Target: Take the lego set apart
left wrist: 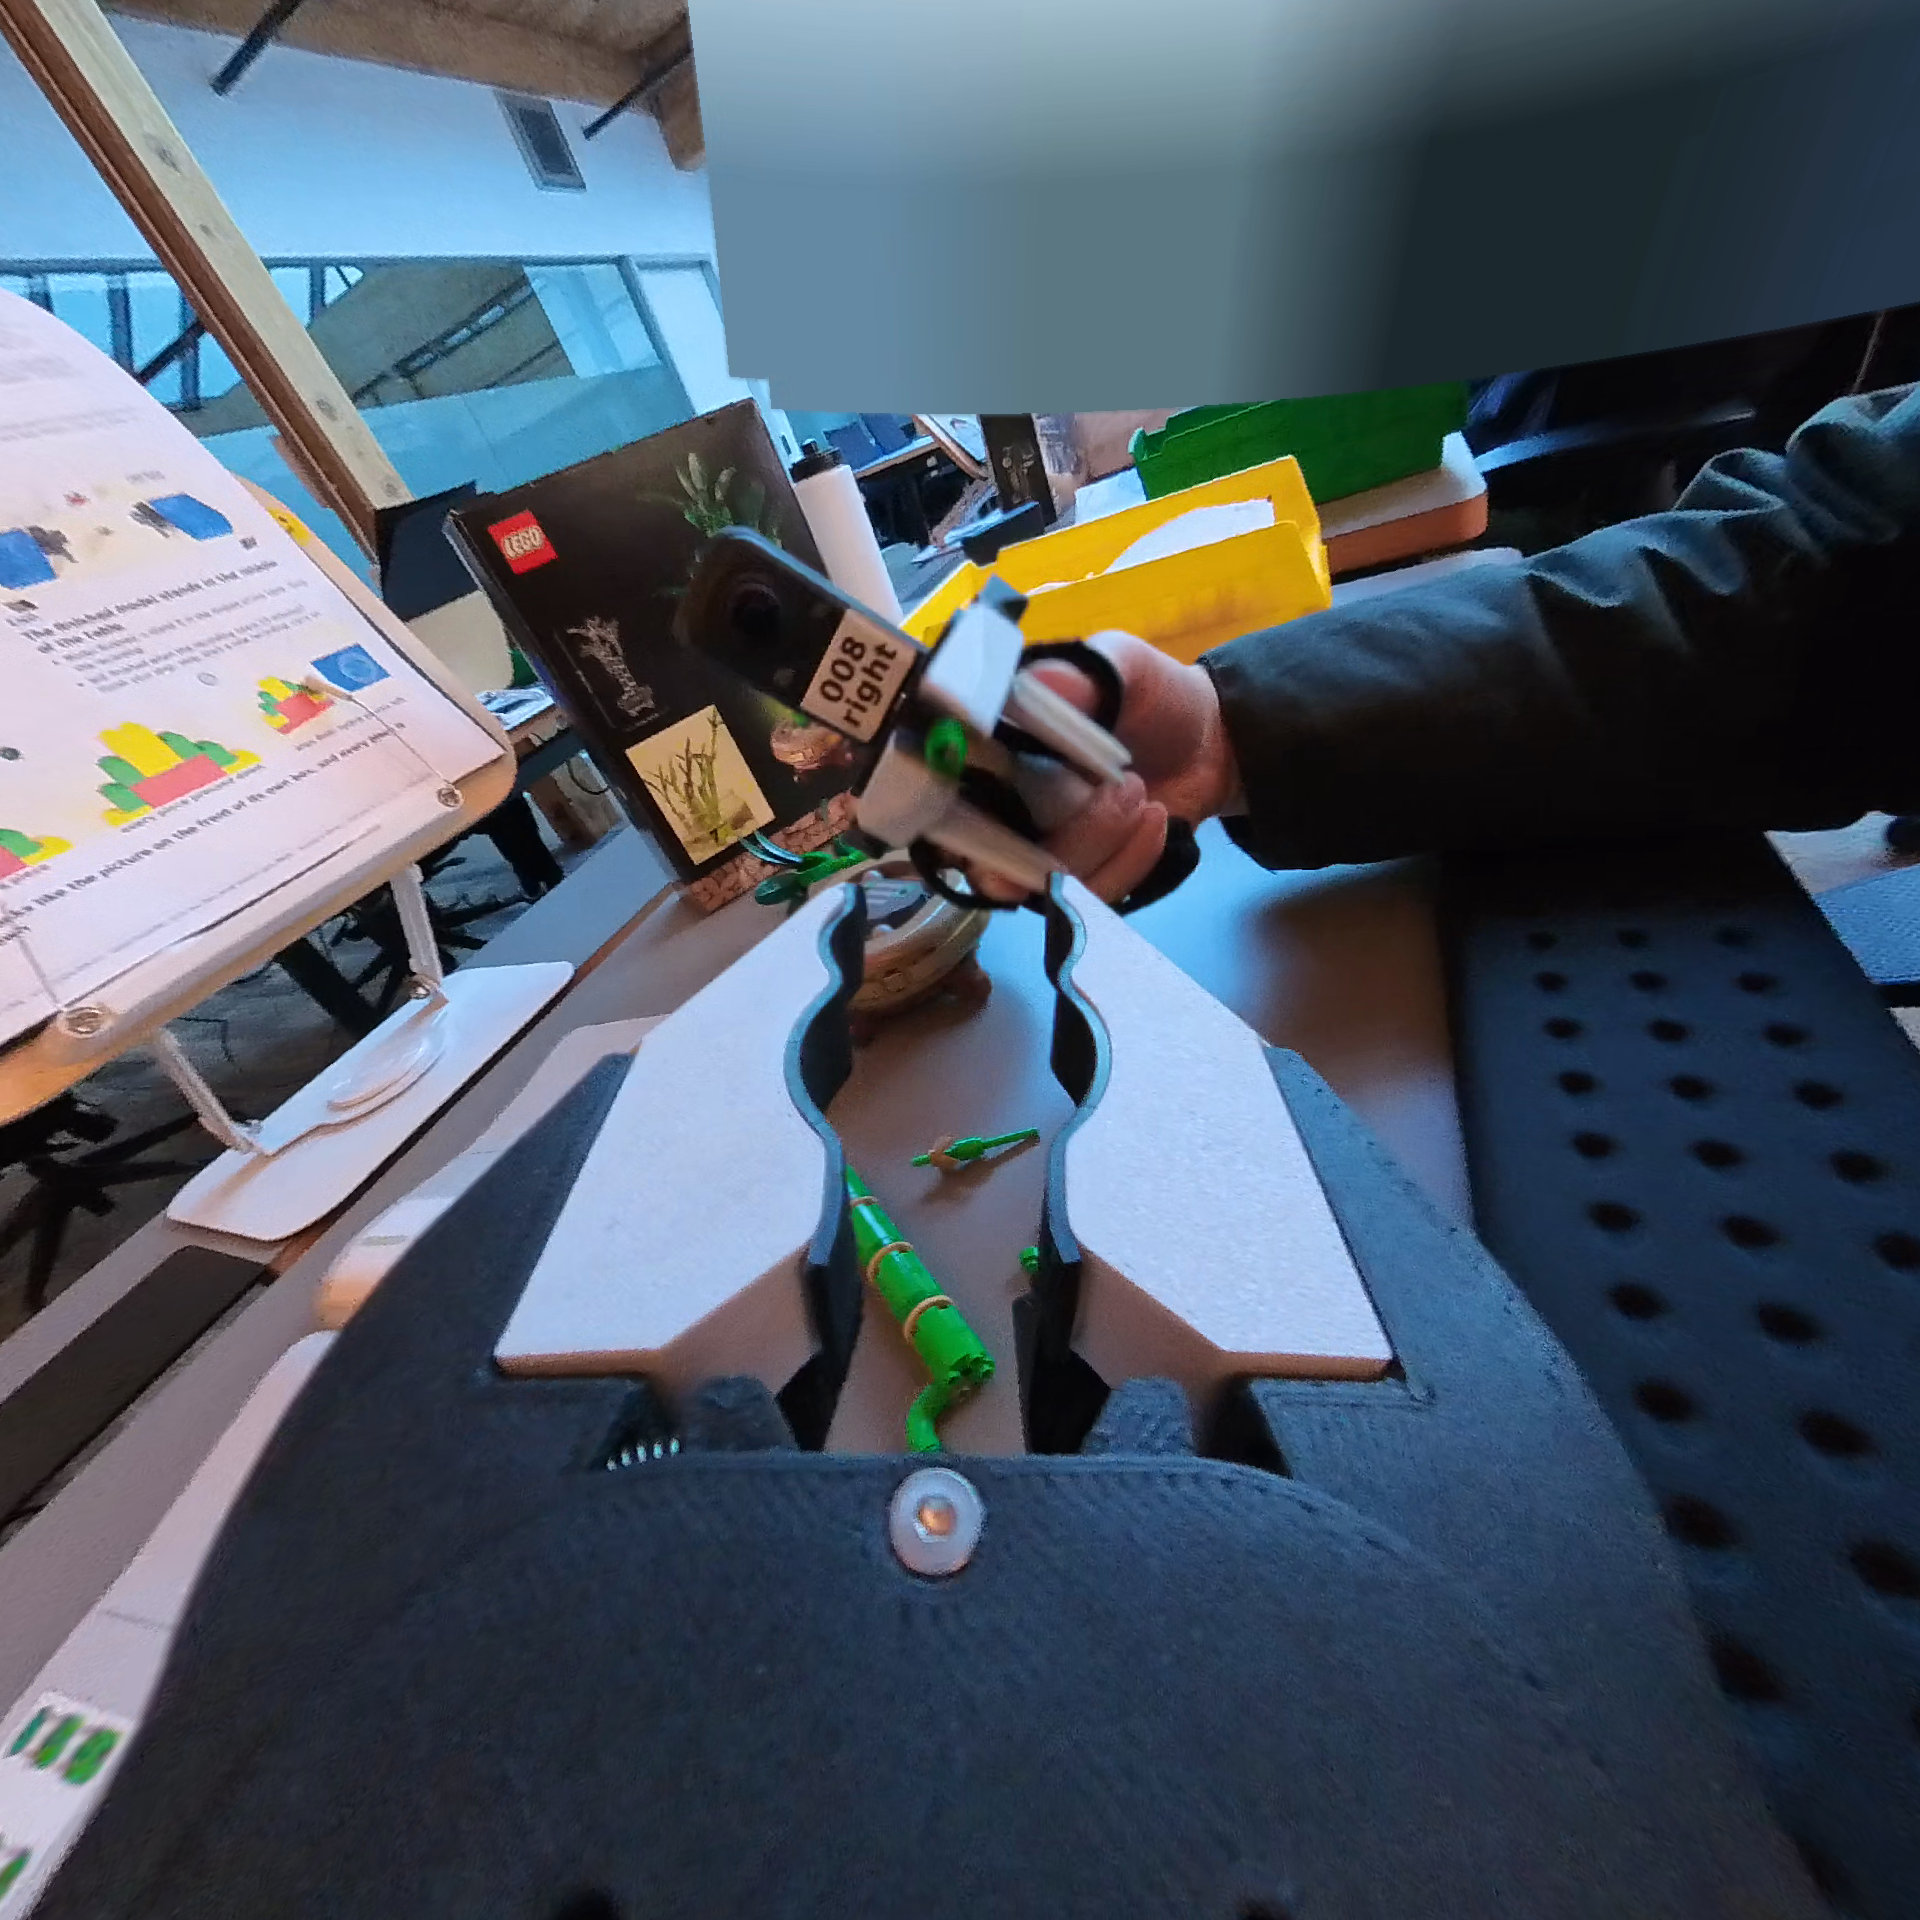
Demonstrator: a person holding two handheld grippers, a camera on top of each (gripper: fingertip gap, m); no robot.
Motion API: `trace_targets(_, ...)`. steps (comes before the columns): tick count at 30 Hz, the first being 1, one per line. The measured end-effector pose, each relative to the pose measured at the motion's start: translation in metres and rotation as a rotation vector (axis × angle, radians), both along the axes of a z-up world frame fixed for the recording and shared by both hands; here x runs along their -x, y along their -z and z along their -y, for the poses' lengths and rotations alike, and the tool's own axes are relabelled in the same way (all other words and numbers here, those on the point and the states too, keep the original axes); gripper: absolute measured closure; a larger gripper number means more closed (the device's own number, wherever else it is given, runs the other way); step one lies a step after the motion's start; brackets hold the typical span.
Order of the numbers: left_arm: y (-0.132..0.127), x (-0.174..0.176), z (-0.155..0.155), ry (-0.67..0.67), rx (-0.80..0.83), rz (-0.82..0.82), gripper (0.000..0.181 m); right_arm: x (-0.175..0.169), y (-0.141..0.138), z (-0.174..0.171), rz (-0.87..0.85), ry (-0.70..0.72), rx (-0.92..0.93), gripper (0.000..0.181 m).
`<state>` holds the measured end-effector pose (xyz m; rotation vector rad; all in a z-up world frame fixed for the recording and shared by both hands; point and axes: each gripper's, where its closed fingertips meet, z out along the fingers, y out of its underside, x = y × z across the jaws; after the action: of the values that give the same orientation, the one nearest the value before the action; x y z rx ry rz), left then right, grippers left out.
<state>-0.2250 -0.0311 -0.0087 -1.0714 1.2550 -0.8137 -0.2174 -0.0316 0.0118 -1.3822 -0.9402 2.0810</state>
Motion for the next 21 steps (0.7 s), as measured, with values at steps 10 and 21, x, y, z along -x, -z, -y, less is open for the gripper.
trace_targets(10,0.01,-0.002,-0.001,-0.057,-0.138,-0.07,0.161,0.013,0.03,-0.005,0.154,0.025,0.006,0.176)
trace_targets(21,-0.001,0.004,0.0,0.031,0.044,0.005,0.177,0.015,0.027,-0.006,0.126,0.032,0.013,0.165)
